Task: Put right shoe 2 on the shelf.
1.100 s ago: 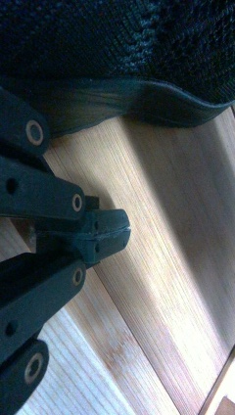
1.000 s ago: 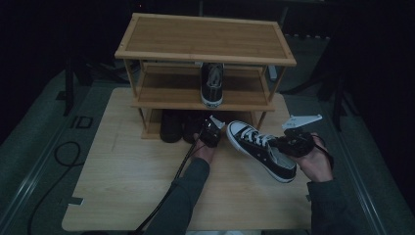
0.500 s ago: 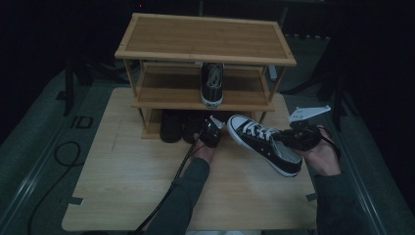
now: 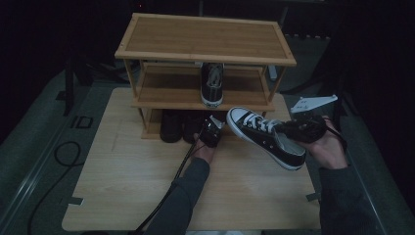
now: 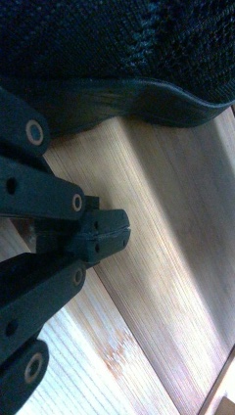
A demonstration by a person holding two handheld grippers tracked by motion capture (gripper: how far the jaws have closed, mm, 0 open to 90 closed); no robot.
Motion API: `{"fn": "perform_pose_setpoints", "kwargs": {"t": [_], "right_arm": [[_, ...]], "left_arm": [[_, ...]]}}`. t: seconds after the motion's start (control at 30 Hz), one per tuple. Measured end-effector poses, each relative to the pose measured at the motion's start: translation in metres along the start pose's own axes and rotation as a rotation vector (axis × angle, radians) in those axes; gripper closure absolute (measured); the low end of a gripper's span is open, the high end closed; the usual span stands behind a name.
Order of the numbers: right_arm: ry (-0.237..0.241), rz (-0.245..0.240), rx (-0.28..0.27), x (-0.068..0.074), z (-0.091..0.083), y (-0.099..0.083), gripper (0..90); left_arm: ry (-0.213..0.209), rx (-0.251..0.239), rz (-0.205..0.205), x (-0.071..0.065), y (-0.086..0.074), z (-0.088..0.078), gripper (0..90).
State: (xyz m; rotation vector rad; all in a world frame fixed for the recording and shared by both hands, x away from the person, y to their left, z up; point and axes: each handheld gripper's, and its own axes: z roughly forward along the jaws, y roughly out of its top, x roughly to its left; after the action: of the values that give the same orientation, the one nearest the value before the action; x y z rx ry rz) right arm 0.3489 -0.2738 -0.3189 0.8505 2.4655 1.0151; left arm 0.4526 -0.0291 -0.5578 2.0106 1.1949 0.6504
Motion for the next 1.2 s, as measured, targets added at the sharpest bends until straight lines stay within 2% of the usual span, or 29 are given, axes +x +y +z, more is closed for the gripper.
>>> {"fn": "perform_pose_setpoints", "kwargs": {"t": [0.17,0.4,0.43,0.77,0.87,1.2], "right_arm": [[-0.013,0.011,-0.012,-0.007,0.0,0.011,87.9],[-0.036,0.042,-0.016,-0.017,0.009,0.024,87.9],[-0.043,0.063,-0.02,-0.021,0.015,0.029,87.9],[-0.083,0.127,-0.026,-0.033,0.038,0.04,87.8],[-0.11,0.167,-0.027,-0.037,0.048,0.045,87.8],[-0.141,0.215,-0.041,-0.044,0.064,0.059,87.8]], "left_arm": [[0.004,0.0,0.002,0.0,0.0,0.0,90.0],[-0.004,-0.001,0.001,0.0,0.0,0.0,90.0],[-0.009,0.0,0.003,0.0,0.0,0.0,90.0],[-0.008,0.002,0.005,0.0,0.0,0.0,90.0],[-0.008,0.002,0.006,0.0,0.0,0.0,90.0],[-0.008,0.002,0.005,0.0,0.0,0.0,90.0]]}}
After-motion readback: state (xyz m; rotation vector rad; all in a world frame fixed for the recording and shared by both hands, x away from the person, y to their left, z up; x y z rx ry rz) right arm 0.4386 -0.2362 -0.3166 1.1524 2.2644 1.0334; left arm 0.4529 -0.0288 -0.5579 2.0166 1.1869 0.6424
